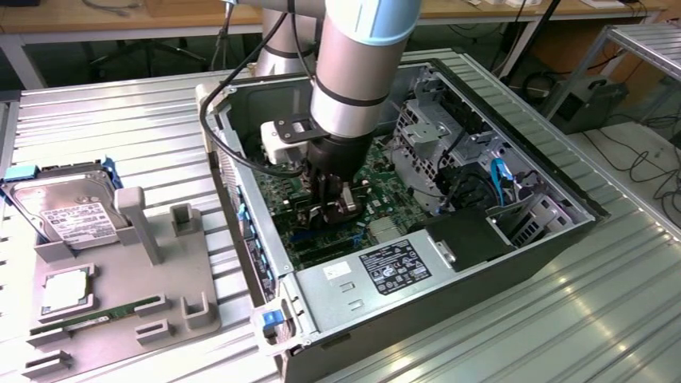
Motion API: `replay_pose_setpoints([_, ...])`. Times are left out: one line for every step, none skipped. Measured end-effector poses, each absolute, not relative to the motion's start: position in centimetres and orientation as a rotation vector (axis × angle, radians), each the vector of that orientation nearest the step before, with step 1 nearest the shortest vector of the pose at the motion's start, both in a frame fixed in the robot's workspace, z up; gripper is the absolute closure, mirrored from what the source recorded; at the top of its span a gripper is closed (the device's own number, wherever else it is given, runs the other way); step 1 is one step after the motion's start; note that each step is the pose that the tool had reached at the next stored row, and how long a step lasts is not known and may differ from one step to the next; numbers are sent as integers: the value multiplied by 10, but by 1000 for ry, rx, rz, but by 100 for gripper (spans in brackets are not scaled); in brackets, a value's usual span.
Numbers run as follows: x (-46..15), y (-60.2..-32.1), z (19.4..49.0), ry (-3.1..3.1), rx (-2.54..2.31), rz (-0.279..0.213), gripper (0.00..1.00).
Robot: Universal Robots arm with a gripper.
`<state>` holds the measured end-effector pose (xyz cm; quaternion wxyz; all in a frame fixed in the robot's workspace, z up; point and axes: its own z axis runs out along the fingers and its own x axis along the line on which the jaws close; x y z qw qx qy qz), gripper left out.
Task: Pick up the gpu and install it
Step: 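Insert the gpu into the slot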
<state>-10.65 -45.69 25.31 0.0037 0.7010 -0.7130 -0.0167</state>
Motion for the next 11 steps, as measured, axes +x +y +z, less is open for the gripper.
replay_pose_setpoints([-106,-457,253,-2235,2197,-52,54])
replay_pose_setpoints([-106,-457,253,-2235,2197,-52,54])
replay_pose_setpoints([-106,-457,253,-2235,2197,-52,54])
replay_pose_setpoints([-107,-457,254,-2234,2197,-52,54])
replay_pose_setpoints([-106,-457,256,-2235,2197,-52,54])
replay_pose_setpoints([-106,-457,259,-2235,2197,-52,54])
replay_pose_setpoints([-106,-457,261,-2235,2197,-52,54])
replay_pose_setpoints([-106,-457,264,-2235,2197,-52,54])
replay_pose_setpoints([-106,-457,267,-2235,2197,-52,54])
replay_pose_setpoints([-107,-457,269,-2235,2197,-52,54])
replay_pose_setpoints([-106,-457,272,-2235,2197,-52,54])
